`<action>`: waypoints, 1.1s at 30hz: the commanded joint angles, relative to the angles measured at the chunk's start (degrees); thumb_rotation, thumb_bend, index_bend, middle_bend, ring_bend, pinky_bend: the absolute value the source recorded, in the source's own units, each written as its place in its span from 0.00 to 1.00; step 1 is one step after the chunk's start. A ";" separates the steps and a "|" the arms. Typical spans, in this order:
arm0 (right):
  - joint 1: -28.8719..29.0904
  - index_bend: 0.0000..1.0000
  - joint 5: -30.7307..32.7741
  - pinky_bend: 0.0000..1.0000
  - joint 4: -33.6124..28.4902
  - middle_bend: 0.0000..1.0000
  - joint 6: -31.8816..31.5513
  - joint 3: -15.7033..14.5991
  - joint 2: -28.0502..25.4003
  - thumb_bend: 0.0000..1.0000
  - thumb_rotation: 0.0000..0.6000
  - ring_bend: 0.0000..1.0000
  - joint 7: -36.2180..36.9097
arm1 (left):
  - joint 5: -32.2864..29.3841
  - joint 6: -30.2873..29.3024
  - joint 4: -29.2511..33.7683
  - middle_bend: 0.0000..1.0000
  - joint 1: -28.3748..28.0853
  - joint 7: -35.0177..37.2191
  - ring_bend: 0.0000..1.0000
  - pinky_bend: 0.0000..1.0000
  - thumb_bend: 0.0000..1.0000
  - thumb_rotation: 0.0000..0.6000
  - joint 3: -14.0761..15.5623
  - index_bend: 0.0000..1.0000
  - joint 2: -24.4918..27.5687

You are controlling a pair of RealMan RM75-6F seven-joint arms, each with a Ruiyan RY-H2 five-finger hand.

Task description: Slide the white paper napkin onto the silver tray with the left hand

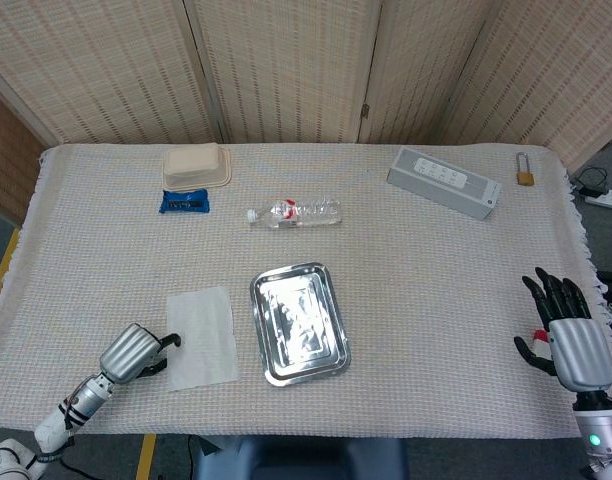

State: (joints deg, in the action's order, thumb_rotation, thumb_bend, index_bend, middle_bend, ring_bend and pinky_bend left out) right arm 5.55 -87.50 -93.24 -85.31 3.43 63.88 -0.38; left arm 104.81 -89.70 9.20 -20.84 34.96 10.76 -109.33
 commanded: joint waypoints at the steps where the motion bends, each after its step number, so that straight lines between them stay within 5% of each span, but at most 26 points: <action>1: -0.17 0.00 -0.04 0.00 -0.17 0.00 -0.31 0.09 -0.28 0.35 1.00 0.00 0.43 | -0.57 -0.20 -0.19 1.00 -0.40 0.63 0.98 1.00 0.23 1.00 -0.19 0.47 -1.00; 22: -0.47 0.00 -0.57 0.00 -0.51 0.00 -0.46 -0.09 -0.99 0.35 1.00 0.00 1.21 | -3.54 -4.17 -2.62 1.00 -0.89 2.36 0.98 1.00 0.51 1.00 -1.39 0.63 -6.09; 33: -0.52 0.00 -1.25 0.00 -0.62 0.00 -0.44 -0.42 -1.21 0.35 1.00 0.00 1.53 | -5.96 -10.63 -2.49 1.00 -2.43 1.23 0.98 1.00 0.53 1.00 -3.61 0.64 -4.52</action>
State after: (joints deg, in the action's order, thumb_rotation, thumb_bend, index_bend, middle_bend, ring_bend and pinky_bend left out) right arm 5.05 -88.72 -93.83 -85.72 3.05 62.69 1.12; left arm 99.71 -98.72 6.59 -22.60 36.81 8.05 -114.46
